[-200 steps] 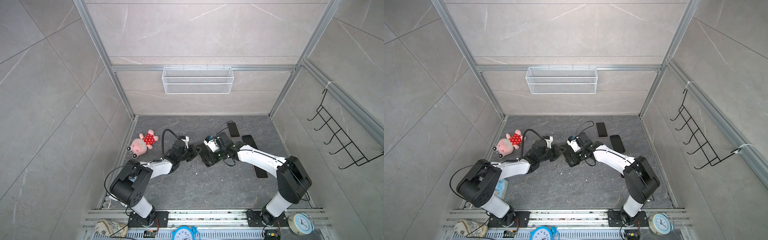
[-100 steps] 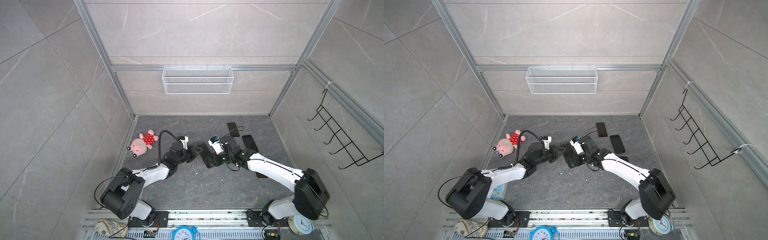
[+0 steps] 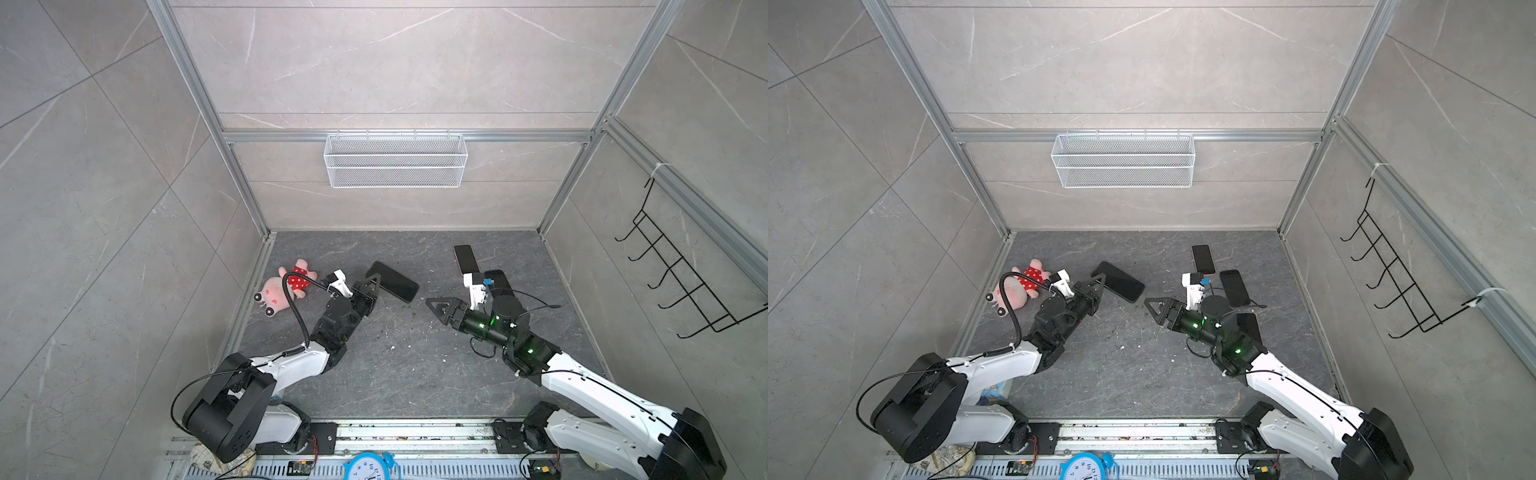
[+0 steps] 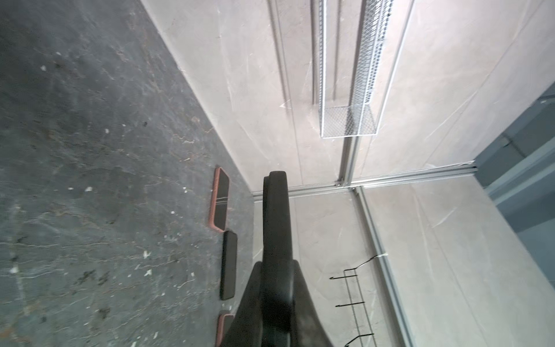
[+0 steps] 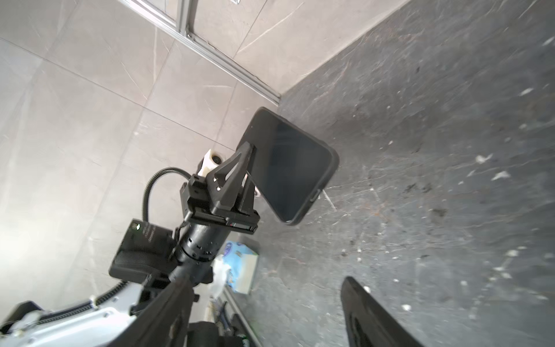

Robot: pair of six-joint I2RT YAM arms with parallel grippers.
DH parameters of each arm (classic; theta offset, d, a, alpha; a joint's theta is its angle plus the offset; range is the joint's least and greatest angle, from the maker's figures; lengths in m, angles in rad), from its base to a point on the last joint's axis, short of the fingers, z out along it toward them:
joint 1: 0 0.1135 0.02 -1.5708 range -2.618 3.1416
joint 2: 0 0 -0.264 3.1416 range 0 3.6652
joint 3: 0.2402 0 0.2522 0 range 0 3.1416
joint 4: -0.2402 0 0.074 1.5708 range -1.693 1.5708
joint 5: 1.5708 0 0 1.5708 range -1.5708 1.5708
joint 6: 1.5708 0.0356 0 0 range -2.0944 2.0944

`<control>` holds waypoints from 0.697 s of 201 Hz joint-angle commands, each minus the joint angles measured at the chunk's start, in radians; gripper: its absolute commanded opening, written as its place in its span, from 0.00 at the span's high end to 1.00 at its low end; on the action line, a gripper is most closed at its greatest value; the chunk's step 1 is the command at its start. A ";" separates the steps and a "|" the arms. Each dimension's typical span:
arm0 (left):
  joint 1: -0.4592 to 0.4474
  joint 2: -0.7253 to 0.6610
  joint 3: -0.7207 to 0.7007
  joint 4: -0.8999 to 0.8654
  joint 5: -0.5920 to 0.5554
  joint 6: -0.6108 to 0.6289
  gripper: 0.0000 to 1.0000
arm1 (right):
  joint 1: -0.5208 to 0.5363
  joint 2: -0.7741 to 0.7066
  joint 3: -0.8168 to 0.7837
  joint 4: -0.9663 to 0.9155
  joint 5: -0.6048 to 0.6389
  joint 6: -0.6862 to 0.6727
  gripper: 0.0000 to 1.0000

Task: Take the phone out of the phone case
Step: Pass the phone.

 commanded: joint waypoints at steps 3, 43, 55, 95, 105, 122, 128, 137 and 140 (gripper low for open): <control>-0.043 -0.043 0.014 0.248 -0.097 -0.061 1.00 | 0.007 0.035 -0.026 0.261 -0.042 0.131 0.23; -0.102 -0.029 0.020 0.262 -0.134 -0.102 1.00 | 0.017 0.097 -0.018 0.365 -0.059 0.143 0.29; -0.116 -0.028 0.018 0.265 -0.147 -0.105 1.00 | 0.021 0.117 -0.016 0.382 -0.061 0.146 0.32; -0.133 -0.022 0.018 0.272 -0.163 -0.131 1.00 | 0.031 0.160 -0.015 0.434 -0.071 0.149 0.45; -0.134 -0.021 0.018 0.271 -0.162 -0.137 1.00 | 0.033 0.164 -0.017 0.451 -0.074 0.152 0.49; -0.137 -0.018 0.017 0.271 -0.168 -0.141 1.00 | 0.037 0.167 -0.012 0.452 -0.075 0.150 0.55; -0.140 -0.017 0.015 0.272 -0.170 -0.144 1.00 | 0.037 0.167 -0.010 0.448 -0.076 0.148 0.57; -0.139 -0.019 0.013 0.275 -0.172 -0.144 1.00 | 0.038 0.170 -0.009 0.445 -0.076 0.146 0.59; -0.139 -0.020 0.014 0.274 -0.172 -0.144 1.00 | 0.038 0.170 -0.009 0.446 -0.076 0.147 0.60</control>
